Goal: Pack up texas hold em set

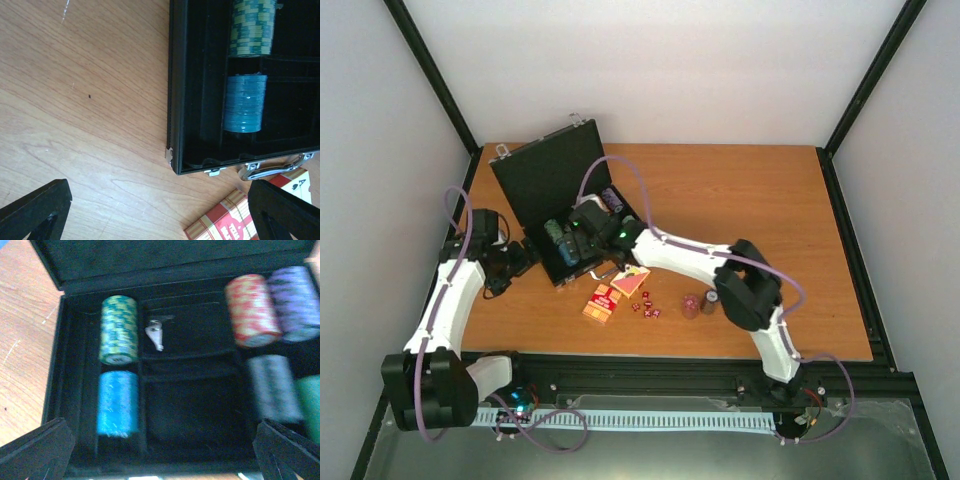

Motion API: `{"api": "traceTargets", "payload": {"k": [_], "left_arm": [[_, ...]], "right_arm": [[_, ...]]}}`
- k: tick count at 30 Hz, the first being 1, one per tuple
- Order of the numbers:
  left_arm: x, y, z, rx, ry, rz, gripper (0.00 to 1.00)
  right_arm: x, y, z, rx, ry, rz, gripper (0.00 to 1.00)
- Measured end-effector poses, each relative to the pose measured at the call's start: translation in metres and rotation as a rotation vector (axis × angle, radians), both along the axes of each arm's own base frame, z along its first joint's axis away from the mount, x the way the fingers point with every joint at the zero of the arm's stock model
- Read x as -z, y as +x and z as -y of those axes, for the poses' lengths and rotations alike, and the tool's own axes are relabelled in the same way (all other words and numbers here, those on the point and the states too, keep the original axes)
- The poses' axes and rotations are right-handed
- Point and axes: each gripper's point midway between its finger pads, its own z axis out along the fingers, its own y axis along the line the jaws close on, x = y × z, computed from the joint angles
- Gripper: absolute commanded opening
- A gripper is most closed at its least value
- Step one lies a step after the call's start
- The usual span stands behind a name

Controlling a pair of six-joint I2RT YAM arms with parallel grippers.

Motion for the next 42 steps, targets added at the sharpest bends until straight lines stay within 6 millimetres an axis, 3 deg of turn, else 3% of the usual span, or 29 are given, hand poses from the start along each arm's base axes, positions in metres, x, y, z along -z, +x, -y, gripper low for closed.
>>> {"api": "traceTargets", "payload": {"k": [2, 5, 10, 11, 12, 13, 18, 25, 29, 33, 39, 42], "left_arm": [[-0.002, 0.0, 0.001, 0.004, -0.005, 0.008, 1.0], [-0.004, 0.0, 0.003, 0.012, -0.012, 0.017, 1.0], [-0.007, 0.0, 0.007, 0.025, -0.031, 0.03, 1.0], [-0.007, 0.0, 0.008, 0.029, -0.034, 0.033, 1.0], [-0.008, 0.0, 0.008, 0.032, -0.036, 0.035, 1.0], [-0.008, 0.0, 0.009, 0.035, -0.04, 0.037, 1.0], [-0.008, 0.0, 0.013, 0.046, -0.059, 0.041, 1.0], [-0.004, -0.005, 0.018, 0.056, -0.084, 0.034, 1.0], [-0.005, -0.004, 0.018, 0.059, -0.088, 0.04, 1.0], [-0.005, -0.004, 0.019, 0.062, -0.089, 0.041, 1.0], [-0.005, -0.004, 0.019, 0.063, -0.088, 0.042, 1.0], [-0.005, -0.004, 0.019, 0.064, -0.088, 0.042, 1.0]], "right_arm": [[-0.023, -0.005, 0.025, 0.035, -0.017, -0.007, 1.0], [-0.035, -0.011, 0.07, 0.114, -0.052, -0.045, 1.0], [-0.008, -0.039, 0.182, 0.31, -0.211, -0.184, 0.96], [0.007, -0.057, 0.219, 0.369, -0.271, -0.245, 0.95], [0.008, -0.06, 0.223, 0.375, -0.28, -0.252, 0.94], [0.017, -0.072, 0.243, 0.412, -0.303, -0.29, 0.93], [0.04, -0.113, 0.298, 0.524, -0.363, -0.391, 0.92], [0.056, -0.127, 0.317, 0.626, -0.358, -0.443, 0.9], [0.066, -0.13, 0.328, 0.675, -0.344, -0.479, 0.83], [0.074, -0.129, 0.336, 0.71, -0.324, -0.514, 0.68], [0.075, -0.123, 0.327, 0.697, -0.27, -0.533, 0.31], [0.072, -0.121, 0.321, 0.691, -0.251, -0.537, 0.21]]}}
